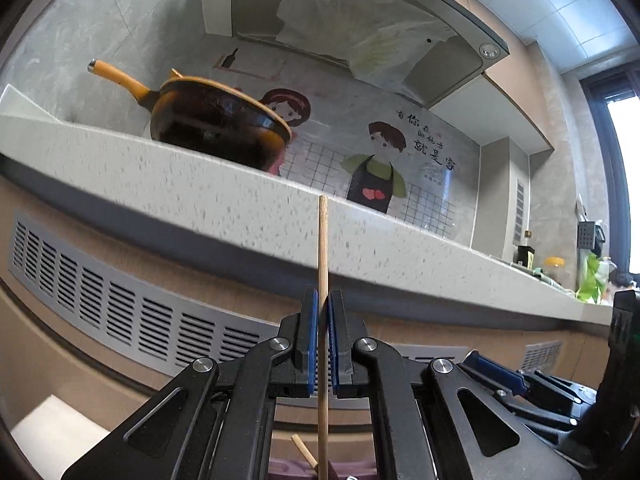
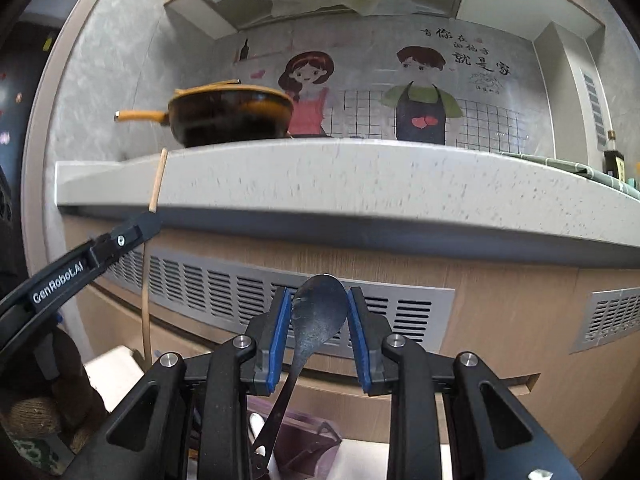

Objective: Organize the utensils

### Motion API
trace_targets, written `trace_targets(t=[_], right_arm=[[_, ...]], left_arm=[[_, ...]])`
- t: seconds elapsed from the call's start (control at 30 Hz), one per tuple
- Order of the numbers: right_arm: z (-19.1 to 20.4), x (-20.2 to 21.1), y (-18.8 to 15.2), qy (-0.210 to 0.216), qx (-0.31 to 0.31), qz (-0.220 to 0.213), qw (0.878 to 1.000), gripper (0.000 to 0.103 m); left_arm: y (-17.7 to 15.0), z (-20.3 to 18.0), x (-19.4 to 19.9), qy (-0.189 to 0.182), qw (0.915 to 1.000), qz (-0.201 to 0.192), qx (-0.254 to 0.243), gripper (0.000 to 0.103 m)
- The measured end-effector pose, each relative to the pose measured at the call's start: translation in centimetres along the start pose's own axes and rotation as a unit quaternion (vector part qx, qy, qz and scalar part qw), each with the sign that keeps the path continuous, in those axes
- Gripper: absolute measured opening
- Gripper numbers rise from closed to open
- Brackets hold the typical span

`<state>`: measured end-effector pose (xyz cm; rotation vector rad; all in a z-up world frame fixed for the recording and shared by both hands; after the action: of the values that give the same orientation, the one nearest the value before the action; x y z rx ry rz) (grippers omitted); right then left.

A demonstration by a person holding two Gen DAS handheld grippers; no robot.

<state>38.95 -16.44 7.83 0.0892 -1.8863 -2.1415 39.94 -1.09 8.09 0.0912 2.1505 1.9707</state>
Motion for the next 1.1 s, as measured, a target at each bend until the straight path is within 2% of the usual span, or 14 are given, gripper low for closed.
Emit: trace_targets(t=[0.13, 0.2, 0.23, 0.3, 0.33, 0.47, 0.57, 0.67, 0.77, 0.87, 1.1], right_arm=[[0.1, -0.9, -1.4, -0.002, 0.011, 0.006, 1.000, 0.026], [0.3, -1.2, -2.4, 0.007, 0.014, 0.018, 1.000, 0.027], [0.4, -1.5, -3.3, 0.028, 0.011, 0.045, 0.999, 0.027], [0.4, -1.9, -4.2, 0.056, -0.002, 0.095, 0.994, 0.027], [0.1, -1.6, -4.7, 0.057, -0.011, 0.115, 0.992, 0.027], [-1.2, 2.2, -4.9, 0.032, -0.037, 0.124, 0.991, 0.028], [-1.2, 5.7, -6.2, 0.024, -0.056, 0.160, 0.985, 0.028], [-0.2, 9.5, -8.4, 0.024, -0.066, 0.195, 0.978, 0.028], [1.1, 12.9, -10.8, 0.018, -0.069, 0.213, 0.974, 0.028], [2.4, 15.9, -12.5, 0.010, -0.068, 0.219, 0.973, 0.028], [4.5, 20.7, -13.9, 0.003, -0.075, 0.202, 0.977, 0.028]], left_arm=[[-1.7, 0.1, 0.5, 0.011, 0.9999, -0.001, -0.002, 0.005], [-2.7, 0.6, 1.1, 0.011, 0.9998, 0.013, 0.004, 0.011], [-3.0, 0.9, 1.5, 0.014, 0.9994, 0.031, 0.008, 0.017], [-2.9, 1.5, 2.5, 0.016, 0.9982, 0.055, 0.014, 0.044], [-2.7, 1.9, 3.7, 0.017, 0.9972, 0.071, 0.019, 0.048], [-2.9, 2.7, 8.1, 0.047, 0.9880, 0.146, 0.014, 0.049], [-4.3, 2.0, 12.0, 0.065, 0.9728, 0.221, -0.028, 0.049], [-5.8, 0.2, 16.2, 0.057, 0.9604, 0.265, -0.067, 0.049], [-7.0, -1.9, 20.0, 0.043, 0.9519, 0.290, -0.088, 0.049], [-7.8, -3.5, 22.9, 0.043, 0.9450, 0.312, -0.087, 0.049], [-8.4, -5.5, 27.0, 0.045, 0.9434, 0.315, -0.095, 0.049]])
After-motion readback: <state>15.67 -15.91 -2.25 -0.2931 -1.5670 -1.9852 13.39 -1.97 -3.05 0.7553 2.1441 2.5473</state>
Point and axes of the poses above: each gripper's, at about its wrist camera, not at the fingertips, and x roughly against the way its jaws point, z to its left, y to its top, the point moved 7 cm from there along -x, roughly the way its jaws point, and after that the axes turned 12 degrees about -x, right-handed, at the moved point
